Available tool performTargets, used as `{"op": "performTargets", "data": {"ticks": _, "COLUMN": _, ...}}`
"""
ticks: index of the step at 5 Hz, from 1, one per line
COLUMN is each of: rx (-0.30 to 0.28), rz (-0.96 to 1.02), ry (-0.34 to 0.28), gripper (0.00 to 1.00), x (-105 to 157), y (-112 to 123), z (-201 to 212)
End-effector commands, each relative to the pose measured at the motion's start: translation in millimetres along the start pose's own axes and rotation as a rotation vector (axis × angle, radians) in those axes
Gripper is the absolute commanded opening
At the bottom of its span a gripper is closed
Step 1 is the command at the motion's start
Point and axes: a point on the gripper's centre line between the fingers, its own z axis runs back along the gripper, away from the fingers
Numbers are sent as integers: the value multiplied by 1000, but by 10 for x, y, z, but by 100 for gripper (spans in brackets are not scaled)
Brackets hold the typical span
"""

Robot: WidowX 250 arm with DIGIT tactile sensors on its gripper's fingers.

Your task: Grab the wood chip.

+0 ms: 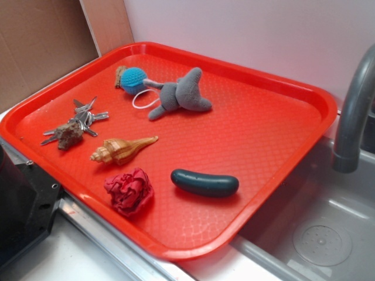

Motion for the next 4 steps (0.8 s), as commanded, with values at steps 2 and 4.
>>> {"op": "performTargets", "data": {"ticks": 2, "rx": 89, "rz": 217, "ry": 8, "gripper": 100, "x": 275, "y": 376, "z": -442}}
{"op": "performTargets", "data": {"ticks": 4, "rx": 165, "rz": 592, "ry": -100, "gripper": 100, "x": 1013, "y": 757, "z": -1003}}
